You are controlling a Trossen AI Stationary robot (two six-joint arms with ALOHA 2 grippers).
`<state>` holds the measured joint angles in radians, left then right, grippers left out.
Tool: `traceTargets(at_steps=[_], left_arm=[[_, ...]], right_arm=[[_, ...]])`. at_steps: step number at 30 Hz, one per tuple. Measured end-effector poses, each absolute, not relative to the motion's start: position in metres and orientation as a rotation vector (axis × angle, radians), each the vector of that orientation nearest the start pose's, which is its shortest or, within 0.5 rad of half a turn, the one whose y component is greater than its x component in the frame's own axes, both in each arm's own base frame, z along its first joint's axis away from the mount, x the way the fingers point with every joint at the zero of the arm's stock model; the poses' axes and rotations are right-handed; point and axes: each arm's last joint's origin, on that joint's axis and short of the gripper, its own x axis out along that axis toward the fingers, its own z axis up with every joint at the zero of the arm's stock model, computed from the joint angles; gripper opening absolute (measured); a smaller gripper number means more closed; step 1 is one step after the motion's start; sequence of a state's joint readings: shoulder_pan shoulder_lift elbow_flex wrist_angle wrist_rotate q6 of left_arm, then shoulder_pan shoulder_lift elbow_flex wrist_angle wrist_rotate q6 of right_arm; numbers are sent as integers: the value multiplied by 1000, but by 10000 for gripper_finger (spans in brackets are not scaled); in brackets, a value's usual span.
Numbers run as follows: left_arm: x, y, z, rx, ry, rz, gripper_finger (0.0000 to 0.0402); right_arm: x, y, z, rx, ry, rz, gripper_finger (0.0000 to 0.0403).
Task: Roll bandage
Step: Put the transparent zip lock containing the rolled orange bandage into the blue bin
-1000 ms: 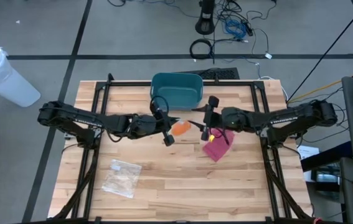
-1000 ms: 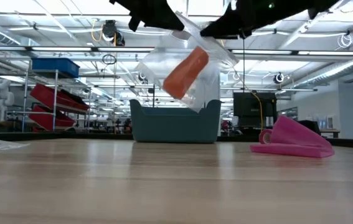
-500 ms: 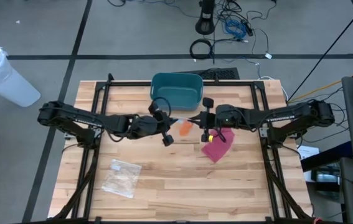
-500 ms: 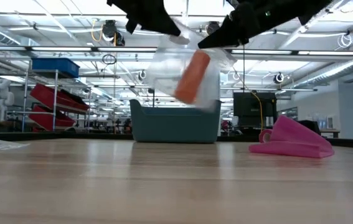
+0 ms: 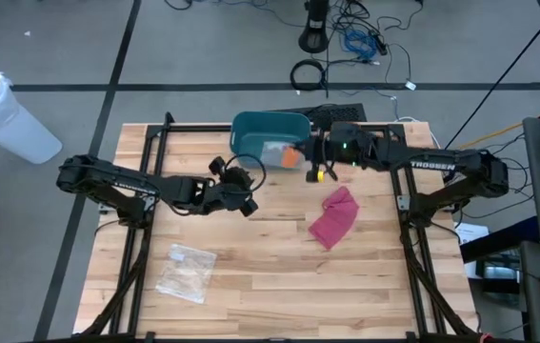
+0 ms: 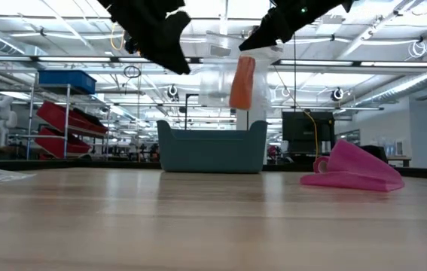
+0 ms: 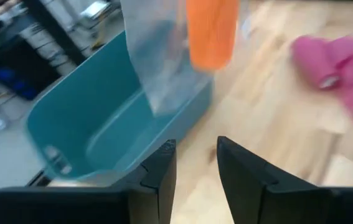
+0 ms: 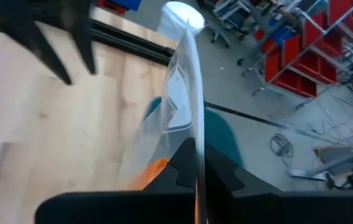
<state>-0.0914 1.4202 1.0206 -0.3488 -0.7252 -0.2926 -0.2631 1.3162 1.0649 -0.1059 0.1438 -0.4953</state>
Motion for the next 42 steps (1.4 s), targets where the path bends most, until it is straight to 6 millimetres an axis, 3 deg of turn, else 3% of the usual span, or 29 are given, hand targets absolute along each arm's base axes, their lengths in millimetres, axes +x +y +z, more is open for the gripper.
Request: traceTargets(at_steps=[3,8,16,25,29,36,42], left_arm=[[292,-8,257,42,621,729,123],[286,-8,237,46,679,688,123],[268,-9,217,20,648,598,123],[224,-7,219,-35,476,491,123],[213,-8,216,-75,464,404,123],[217,-12,210,-72,490,307,123],[218,-12,202,-58,547,310,123]], right_arm=[[286,-101,329,-456,437,-305,0],[303,-137,323,-443,466,-284,0],[330,-193,288,-432,582,-308,0],[326,-249,248,-325,554,-279,0],[321,-264,230,-288,597,-296,0],[317,-278,209,-213,622,-280,1],[314,-282,214,-117,576,-334,46]])
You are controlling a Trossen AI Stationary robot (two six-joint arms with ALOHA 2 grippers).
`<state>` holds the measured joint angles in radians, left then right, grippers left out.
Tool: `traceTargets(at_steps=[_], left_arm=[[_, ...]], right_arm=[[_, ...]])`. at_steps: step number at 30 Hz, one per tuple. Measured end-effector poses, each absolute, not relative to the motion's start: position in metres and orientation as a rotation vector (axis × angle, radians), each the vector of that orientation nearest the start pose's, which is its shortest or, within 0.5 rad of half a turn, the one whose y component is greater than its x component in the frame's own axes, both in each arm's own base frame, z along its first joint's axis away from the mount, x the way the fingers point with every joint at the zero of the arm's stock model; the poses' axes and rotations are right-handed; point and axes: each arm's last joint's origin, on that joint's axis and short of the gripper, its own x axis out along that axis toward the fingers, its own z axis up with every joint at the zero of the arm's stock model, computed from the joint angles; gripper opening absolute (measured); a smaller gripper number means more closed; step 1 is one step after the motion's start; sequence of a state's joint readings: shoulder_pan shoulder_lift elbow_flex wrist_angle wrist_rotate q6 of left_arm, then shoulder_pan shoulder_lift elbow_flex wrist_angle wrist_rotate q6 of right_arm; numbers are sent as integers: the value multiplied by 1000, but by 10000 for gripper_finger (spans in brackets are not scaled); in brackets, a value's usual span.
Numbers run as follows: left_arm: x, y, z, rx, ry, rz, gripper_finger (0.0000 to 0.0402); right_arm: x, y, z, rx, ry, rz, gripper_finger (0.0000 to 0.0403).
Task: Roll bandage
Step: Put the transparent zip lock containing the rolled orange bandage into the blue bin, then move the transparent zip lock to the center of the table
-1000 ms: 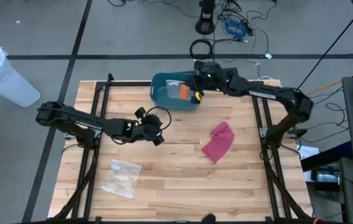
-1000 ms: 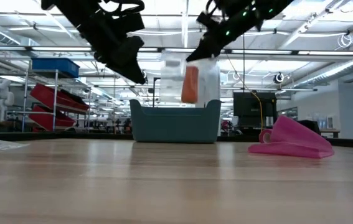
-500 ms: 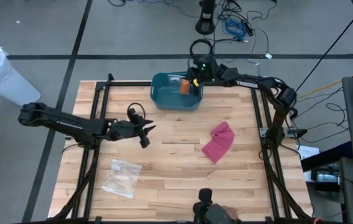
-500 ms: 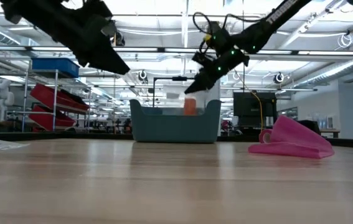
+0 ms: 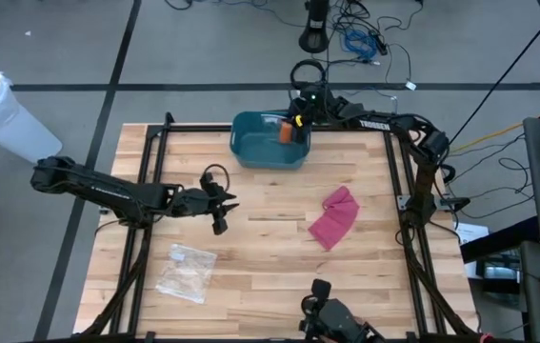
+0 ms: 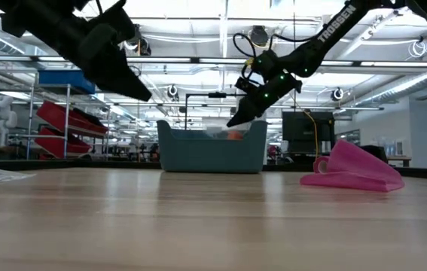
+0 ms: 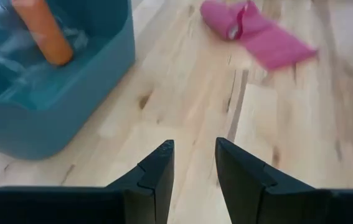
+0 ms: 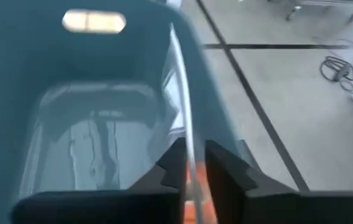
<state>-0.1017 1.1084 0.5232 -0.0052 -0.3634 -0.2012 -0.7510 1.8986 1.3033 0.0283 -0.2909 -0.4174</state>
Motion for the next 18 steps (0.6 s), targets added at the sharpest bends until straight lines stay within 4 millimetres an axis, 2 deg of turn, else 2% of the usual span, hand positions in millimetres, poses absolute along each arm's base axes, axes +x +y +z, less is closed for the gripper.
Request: traceTargets(at_steps=[6,10,13,18], left_arm=[[221,-14,194,-101,591,292,123],[219,-17,197,-225,576,256,123],[211,-25,205,-250,562,223,123],[188,-37,215,-320,564,230,123]], right_arm=[[307,-287,235,-100,505,-464,130],[303,-278,245,41,482,-400,170],[306,-260,250,125,459,-277,176],[307,-205,261,104,438,-166,160]])
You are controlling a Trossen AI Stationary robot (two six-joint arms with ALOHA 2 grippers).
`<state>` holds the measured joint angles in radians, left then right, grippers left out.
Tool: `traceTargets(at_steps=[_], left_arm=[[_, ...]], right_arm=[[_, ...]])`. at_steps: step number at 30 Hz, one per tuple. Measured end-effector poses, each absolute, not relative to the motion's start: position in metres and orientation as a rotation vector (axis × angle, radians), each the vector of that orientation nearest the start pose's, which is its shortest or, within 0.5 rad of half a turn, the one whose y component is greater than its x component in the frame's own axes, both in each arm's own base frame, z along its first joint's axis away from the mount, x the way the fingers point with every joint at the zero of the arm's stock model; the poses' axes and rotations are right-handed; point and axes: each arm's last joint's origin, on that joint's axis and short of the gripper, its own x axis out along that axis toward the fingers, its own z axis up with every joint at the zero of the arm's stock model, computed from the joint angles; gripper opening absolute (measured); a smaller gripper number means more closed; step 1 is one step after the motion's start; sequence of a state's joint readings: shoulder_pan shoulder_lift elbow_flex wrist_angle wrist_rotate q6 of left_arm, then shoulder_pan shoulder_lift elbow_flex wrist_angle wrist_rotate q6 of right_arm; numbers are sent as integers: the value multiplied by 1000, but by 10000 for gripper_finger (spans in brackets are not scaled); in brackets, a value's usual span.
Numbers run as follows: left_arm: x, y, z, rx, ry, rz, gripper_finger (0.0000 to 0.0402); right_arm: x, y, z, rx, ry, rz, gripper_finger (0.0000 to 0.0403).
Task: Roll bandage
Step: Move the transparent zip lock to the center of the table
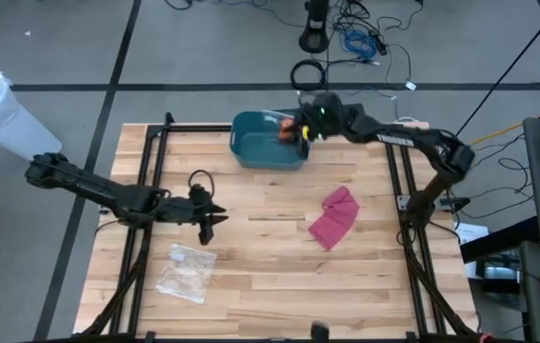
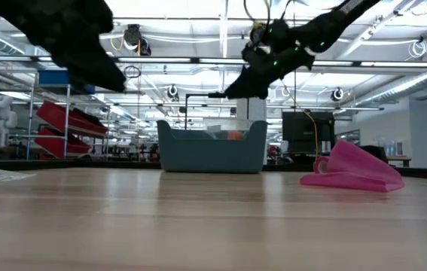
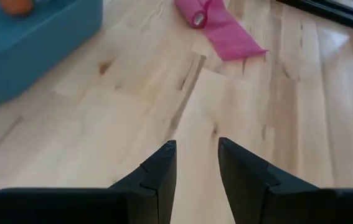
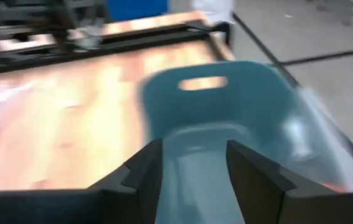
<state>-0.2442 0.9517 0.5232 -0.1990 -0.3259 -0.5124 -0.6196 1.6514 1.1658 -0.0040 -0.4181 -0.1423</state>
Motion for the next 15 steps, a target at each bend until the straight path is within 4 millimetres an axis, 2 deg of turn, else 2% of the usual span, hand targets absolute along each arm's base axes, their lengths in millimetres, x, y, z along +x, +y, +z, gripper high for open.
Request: traceTargets(at_steps=[3,6,8,12,15], left_arm=[[176,-46,212,-417,635,240,123],[165,-55,201,-549,799,231,123],[160,-61,196,-602,887,226,123],[158,-72,192,-638,944,178,123],[156,-77,192,-647,983,125,123]], right_arm=[[303,-164,263,113,404,-92,149],[296,-122,260,175,374,-10,139],[291,-96,254,223,385,49,136],[287,-48,236,298,424,165,135],[288,-18,223,320,468,191,135]])
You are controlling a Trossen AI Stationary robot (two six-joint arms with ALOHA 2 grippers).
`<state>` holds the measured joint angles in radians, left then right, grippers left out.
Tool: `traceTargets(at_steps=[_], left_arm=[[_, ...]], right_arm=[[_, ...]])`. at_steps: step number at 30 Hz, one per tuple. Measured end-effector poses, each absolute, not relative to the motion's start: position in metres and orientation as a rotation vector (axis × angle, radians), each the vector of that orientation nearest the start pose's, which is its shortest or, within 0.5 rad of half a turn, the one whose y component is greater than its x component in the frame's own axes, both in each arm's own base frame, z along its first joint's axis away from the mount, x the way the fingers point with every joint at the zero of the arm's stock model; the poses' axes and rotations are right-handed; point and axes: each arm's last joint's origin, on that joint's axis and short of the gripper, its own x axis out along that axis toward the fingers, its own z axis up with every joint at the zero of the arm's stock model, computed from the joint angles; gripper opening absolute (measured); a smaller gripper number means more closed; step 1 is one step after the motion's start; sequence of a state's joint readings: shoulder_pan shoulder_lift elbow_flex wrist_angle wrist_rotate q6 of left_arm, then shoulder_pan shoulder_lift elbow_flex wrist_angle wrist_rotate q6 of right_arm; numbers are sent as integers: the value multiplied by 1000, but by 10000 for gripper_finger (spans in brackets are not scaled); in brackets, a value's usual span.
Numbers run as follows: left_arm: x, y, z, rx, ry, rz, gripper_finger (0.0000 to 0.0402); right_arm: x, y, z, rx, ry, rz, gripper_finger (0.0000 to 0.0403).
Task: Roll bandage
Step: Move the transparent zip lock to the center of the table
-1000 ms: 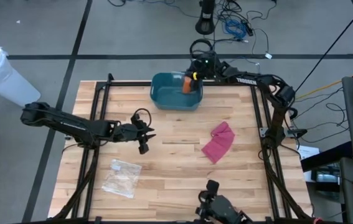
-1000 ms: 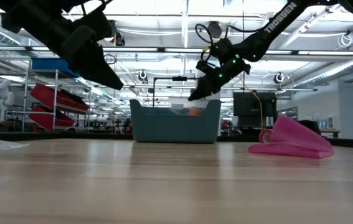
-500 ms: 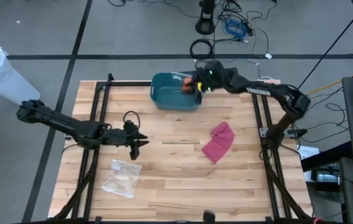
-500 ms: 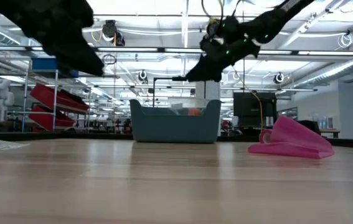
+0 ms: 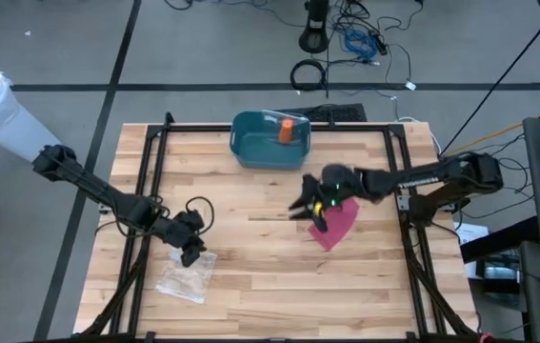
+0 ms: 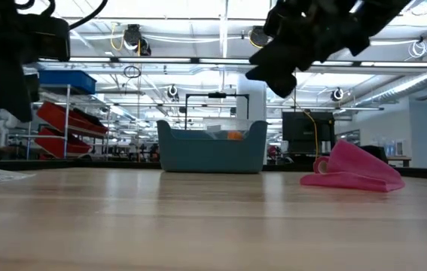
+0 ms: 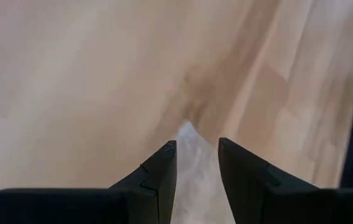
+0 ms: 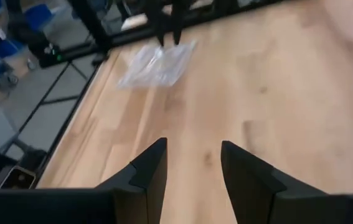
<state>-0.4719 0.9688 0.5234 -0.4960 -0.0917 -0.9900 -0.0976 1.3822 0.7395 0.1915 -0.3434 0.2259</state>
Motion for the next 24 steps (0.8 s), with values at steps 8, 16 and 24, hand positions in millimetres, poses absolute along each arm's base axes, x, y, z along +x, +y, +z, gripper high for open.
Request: traceTargets(at_steps=[8,16,24], left_arm=[[153,-84,183,-587,1073,115,123],[153,-84,168,-545,1179,173,123],[153,-86,152,-480,1279,166,123]], right_arm=[[297,41,200,283,514,223,135],[303,66,191,254,475,258,135],[302,70,189,216,485,255,135]])
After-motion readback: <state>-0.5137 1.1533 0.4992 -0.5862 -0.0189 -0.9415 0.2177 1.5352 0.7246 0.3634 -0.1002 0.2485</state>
